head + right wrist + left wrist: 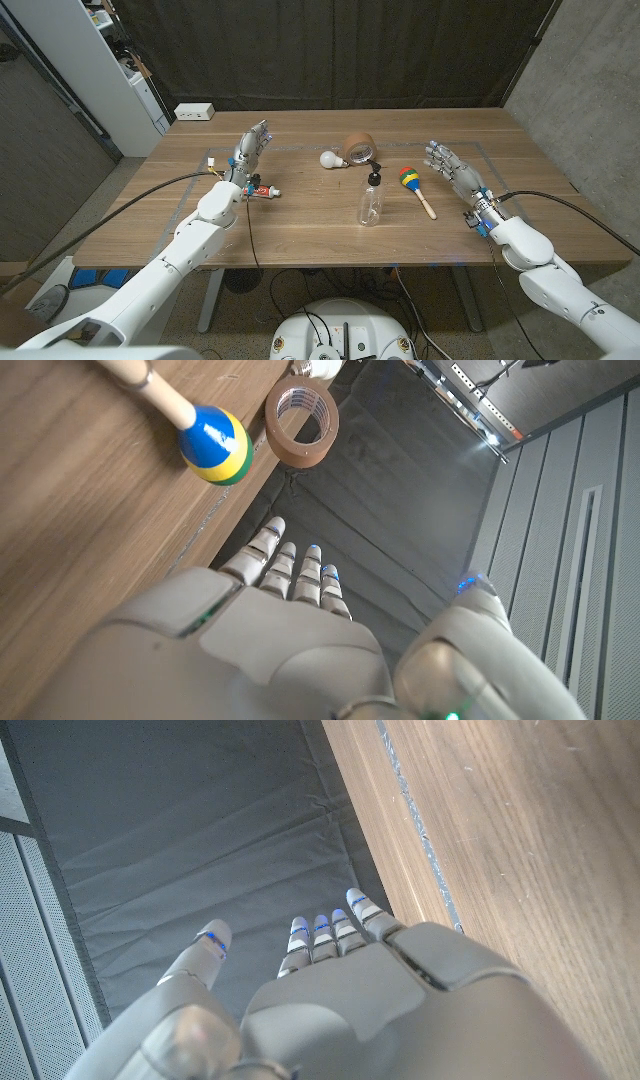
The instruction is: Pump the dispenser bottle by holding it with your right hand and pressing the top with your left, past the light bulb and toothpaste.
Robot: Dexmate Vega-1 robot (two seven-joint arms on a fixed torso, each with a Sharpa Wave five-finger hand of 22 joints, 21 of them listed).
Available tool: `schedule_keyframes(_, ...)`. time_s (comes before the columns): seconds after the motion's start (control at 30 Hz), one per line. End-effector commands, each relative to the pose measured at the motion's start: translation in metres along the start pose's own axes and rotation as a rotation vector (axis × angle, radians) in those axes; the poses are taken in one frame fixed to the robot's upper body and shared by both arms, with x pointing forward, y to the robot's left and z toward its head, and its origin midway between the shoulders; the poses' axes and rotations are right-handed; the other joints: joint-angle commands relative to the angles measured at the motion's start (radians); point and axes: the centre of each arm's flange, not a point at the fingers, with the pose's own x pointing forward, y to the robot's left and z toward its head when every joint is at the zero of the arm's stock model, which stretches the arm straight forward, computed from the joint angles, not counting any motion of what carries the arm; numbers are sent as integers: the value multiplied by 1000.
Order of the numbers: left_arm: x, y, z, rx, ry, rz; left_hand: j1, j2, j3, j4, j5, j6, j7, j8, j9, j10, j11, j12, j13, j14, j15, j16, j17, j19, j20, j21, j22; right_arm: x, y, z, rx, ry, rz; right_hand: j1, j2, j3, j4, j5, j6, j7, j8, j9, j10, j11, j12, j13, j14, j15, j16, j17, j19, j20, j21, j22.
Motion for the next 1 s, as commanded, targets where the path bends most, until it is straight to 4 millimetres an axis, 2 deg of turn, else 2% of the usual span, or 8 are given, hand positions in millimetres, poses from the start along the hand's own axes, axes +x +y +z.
schedule_keyframes(0.03, 9, 4, -9, 9, 8, 20, 9, 48, 1, -6, -4, 10, 3, 4, 3, 12, -2, 3, 5, 7, -1, 3, 4, 9, -17, 5, 6, -14, 9, 14, -94, -2, 59, 41, -10, 4, -27, -3, -34, 1, -8, 6, -12, -6, -1, 2, -2, 1, 2, 1, 2, 1, 0, 2)
schedule_keyframes(0.23, 13, -1, -13, 11, 24, 22, 10, 52, 0, -9, -3, 16, 4, 5, 3, 17, -4, 3, 5, 12, 1, 4, 4, 11, -16, 4, 6, -15, 17, 17, -128, 0, 103, 68, -19, 8, -45, -6, -76, 19, -16, 8, -35, -3, -5, 4, -19, 5, -4, 1, -9, -1, -3, 3)
schedule_keyframes(0.3, 13, -2, -13, 12, 28, 21, 10, 55, 0, -9, -3, 17, 4, 5, 3, 20, -4, 4, 5, 13, 0, 5, 5, 12, -16, 4, 6, -16, 18, 17, -146, -1, 110, 80, -22, 9, -50, -8, -102, 22, -18, 10, -48, -7, -6, 5, -46, 4, -11, 2, -13, -3, -3, 3)
schedule_keyframes(0.4, 12, -4, -13, 18, 35, 26, 9, 58, 0, -7, -3, 18, 3, 5, 3, 20, -3, 3, 5, 15, 0, 5, 6, 14, -16, 4, 6, -17, 21, 13, -175, -3, 130, 89, -25, 9, -54, -10, -128, 47, -20, 12, -66, -7, -8, 7, -62, 6, -14, 3, -22, -7, -4, 3)
schedule_keyframes(0.5, 10, -5, -13, 20, 36, 34, 7, 59, 0, -5, -3, 19, 4, 4, 3, 22, -5, 3, 5, 16, -1, 5, 7, 15, -17, 4, 6, -19, 22, 12, -179, -8, 147, 99, -27, 11, -56, -11, -163, 52, -24, 14, -80, -5, -9, 8, -69, 8, -12, 4, -30, -7, -5, 3)
schedule_keyframes(0.73, 3, -5, -8, 30, 36, 56, 3, 62, 1, -1, -3, 24, 5, 5, 3, 27, -1, 3, 5, 18, 0, 6, 9, 16, -17, 4, 6, -18, 28, 13, -217, -22, 210, 123, -25, 17, -61, -14, -217, 70, -22, 17, -116, 11, -11, 10, -88, 25, -11, 6, -42, 0, -5, 4)
schedule_keyframes(0.8, 0, -5, -7, 33, 38, 64, 1, 63, 1, 1, -3, 25, 5, 5, 3, 27, -2, 3, 5, 21, 1, 7, 9, 18, -17, 4, 6, -18, 30, 13, -224, -24, 234, 134, -24, 20, -62, -15, -230, 73, -18, 18, -141, 26, -14, 12, -99, 38, -11, 8, -50, 8, -6, 4)
schedule_keyframes(1.0, -5, -6, -6, 39, 50, 68, -4, 65, 2, 6, -2, 30, 6, 5, 3, 34, -3, 4, 5, 29, 0, 9, 10, 22, -18, 5, 6, -20, 34, 11, -217, -32, 255, 148, -22, 25, -64, -17, -239, 77, -13, 19, -149, 33, -9, 15, -110, 45, -12, 10, -59, 15, -6, 4)
